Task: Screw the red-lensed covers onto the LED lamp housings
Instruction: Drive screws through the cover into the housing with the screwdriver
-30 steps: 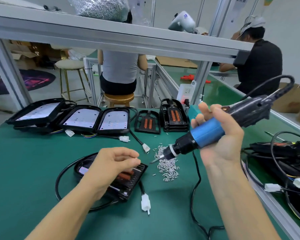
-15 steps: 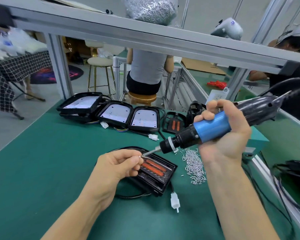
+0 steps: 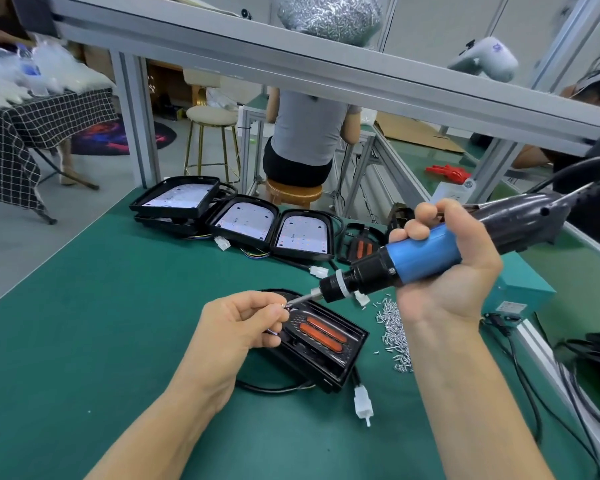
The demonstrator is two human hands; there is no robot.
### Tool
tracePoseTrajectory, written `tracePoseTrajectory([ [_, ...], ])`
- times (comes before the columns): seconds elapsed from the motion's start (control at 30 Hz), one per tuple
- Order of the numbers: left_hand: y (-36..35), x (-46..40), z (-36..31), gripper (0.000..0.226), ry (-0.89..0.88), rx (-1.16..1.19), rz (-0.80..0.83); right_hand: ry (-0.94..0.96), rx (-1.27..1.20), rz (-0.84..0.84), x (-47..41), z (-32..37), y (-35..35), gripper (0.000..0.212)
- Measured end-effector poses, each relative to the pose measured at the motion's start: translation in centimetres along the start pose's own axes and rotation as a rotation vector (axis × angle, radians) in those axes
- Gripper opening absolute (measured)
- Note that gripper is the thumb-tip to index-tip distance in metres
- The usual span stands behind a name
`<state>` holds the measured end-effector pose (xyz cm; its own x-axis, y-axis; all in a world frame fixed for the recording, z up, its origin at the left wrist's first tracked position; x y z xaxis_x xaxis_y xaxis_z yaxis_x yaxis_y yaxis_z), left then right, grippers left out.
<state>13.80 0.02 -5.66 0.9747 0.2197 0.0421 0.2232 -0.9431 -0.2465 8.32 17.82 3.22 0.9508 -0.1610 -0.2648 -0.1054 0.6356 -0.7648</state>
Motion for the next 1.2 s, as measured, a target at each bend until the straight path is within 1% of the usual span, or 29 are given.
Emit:
tracePoseTrajectory([
  [0.1,0.0,-0.1,0.0,0.022,-0.006,0.012,0.004,-0.009,-0.004,0.003,0.0,-0.3,-0.2,0.008],
  [0.2,-0.2,-0.1,0.2,0.018,0.012,0.019,0.015,-0.022,-0.014,-0.002,-0.1,-0.7,-0.3,0.008],
  [0.27,0.1,-0.2,0.4,0.019,-0.005,-0.008,-0.022,-0.027,-0.013,0.0,-0.1,-0.8,-0.3,0.008],
  [0.3,0.5,-0.4,0.4,0.02,-0.045,-0.083,-0.066,-0.027,-0.006,0.002,-0.2,-0.9,-0.2,0.009],
  [0.33,1.2,-0.6,0.5,0.02,-0.116,-0.233,-0.12,-0.028,0.008,0.005,-0.3,-1.0,-0.1,0.009],
  [0.4,2.3,-0.9,0.3,0.015,-0.292,-0.632,-0.196,-0.037,0.056,0.016,-0.4,-1.3,0.1,0.01],
  [0.43,2.5,-1.0,0.3,0.014,-0.369,-0.79,-0.205,-0.047,0.085,0.022,-0.4,-1.7,0.1,0.01],
  [0.47,2.7,-1.1,0.4,0.013,-0.434,-0.896,-0.188,-0.058,0.117,0.025,-0.3,-2.1,0.2,0.011],
  [0.53,2.6,-1.4,0.9,0.012,-0.508,-1.009,-0.106,-0.067,0.188,0.025,-0.1,-3.0,0.2,0.014],
  [0.6,2.7,-1.6,1.4,0.012,-0.528,-1.042,-0.042,-0.063,0.242,0.038,0.2,-3.9,0.2,0.016],
  [0.7,3.3,-1.6,2.0,0.015,-0.515,-1.065,-0.03,-0.049,0.291,0.073,0.6,-5.0,0.1,0.018],
  [0.8,3.6,-1.8,2.4,0.017,-0.482,-1.219,0.035,-0.082,0.313,0.095,0.9,-5.8,-0.1,0.015],
  [0.87,3.6,-2.0,2.4,0.018,-0.46,-1.254,0.029,-0.086,0.336,0.107,1.0,-6.2,-0.2,0.016],
  [1.03,3.8,-2.4,2.5,0.018,-0.482,-1.299,-0.012,-0.086,0.37,0.161,1.3,-6.7,-0.5,0.016],
  [1.2,3.8,-2.4,2.8,0.017,-0.48,-1.286,-0.028,-0.072,0.407,0.189,1.6,-7.0,-0.6,0.016],
])
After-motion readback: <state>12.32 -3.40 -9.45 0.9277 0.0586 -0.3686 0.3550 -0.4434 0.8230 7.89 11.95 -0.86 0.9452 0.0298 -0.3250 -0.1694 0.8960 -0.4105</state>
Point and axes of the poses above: each hand's wrist, its own x-axis away from the middle knuckle, its own y-axis out of the back of the hand, z = x × y, the point moved 1 cm from there along -x, towards the middle knuckle, and after that the axes turned 2 degrees about -z, right-handed, at the moved point
